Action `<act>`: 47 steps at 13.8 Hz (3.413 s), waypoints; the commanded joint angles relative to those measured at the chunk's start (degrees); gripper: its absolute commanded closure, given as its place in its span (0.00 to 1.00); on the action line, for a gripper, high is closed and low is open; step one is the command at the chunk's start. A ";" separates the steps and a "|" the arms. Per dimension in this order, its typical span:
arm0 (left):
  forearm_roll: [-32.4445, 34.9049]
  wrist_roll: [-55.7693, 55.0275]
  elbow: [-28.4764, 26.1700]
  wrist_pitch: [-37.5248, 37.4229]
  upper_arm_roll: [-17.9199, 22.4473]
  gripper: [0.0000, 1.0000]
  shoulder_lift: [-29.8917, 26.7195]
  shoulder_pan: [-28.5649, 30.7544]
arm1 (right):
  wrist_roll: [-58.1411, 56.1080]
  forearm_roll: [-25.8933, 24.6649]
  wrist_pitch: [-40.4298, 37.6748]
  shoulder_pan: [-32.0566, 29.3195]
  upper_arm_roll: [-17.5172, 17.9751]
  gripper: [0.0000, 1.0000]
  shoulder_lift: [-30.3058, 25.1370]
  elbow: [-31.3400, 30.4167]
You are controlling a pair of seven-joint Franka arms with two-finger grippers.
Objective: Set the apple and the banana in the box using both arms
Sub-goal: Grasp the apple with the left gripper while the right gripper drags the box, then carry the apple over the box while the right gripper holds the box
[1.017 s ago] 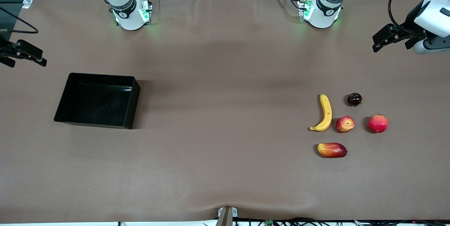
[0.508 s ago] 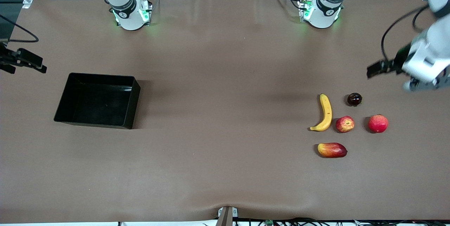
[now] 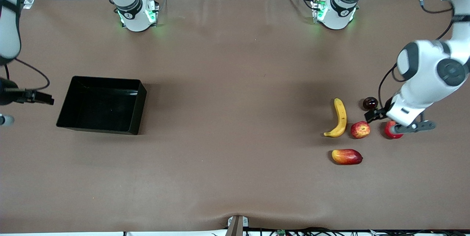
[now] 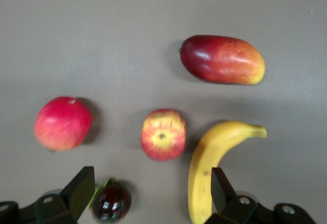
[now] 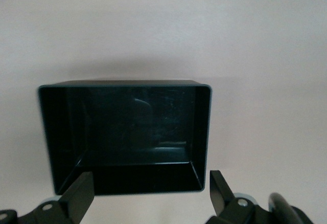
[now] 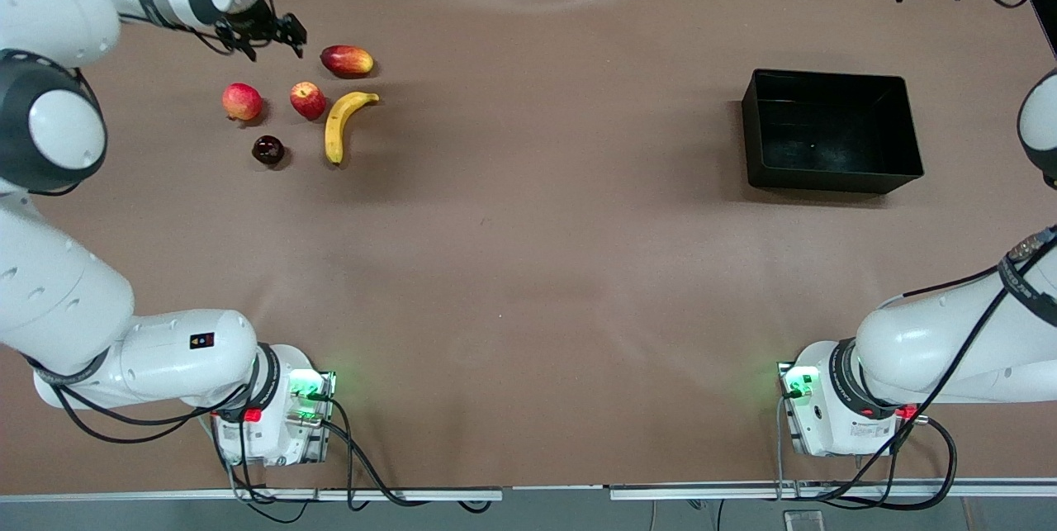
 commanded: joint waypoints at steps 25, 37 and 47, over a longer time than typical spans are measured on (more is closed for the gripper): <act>1.20 0.81 9.50 -8.67 -2.14 1.00 2.68 1.21 | -19.59 6.35 11.89 -9.35 1.21 1.00 3.79 -16.01; -3.19 -0.24 25.77 -29.60 -5.92 1.00 0.30 1.21 | 11.94 21.03 5.17 21.83 1.13 1.00 -2.90 -14.68; -2.49 -23.69 24.63 -31.02 -19.37 1.00 0.82 -0.97 | 28.57 26.98 30.39 42.24 1.13 1.00 10.18 -13.98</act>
